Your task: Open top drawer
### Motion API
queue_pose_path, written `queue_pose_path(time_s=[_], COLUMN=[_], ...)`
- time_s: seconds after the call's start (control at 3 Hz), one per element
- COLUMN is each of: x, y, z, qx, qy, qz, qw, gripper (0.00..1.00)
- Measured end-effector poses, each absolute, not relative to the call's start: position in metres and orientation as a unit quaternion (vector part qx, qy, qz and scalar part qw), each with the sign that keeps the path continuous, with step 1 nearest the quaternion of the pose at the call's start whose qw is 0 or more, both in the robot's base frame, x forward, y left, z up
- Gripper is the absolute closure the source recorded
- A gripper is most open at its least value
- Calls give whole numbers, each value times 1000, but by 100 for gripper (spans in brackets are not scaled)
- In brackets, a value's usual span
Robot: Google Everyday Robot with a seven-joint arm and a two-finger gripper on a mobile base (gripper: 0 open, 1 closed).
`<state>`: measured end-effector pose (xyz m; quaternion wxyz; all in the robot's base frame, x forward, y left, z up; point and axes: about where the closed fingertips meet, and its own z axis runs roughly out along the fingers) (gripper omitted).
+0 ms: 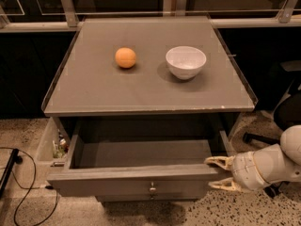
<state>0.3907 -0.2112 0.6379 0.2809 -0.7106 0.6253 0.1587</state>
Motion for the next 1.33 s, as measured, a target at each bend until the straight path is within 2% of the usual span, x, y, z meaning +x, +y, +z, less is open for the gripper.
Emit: queue_pose_path(time_s=[0.33,0.67,1.0,1.33], x=[391,361,361,361], y=[-211,-212,-212,-212], z=[639,645,645,645], qx=[-711,-720,-720,-720], qy=[625,610,610,610], qz=[159,171,171,171], qw=[281,283,283,283], gripper=[93,100,87,68])
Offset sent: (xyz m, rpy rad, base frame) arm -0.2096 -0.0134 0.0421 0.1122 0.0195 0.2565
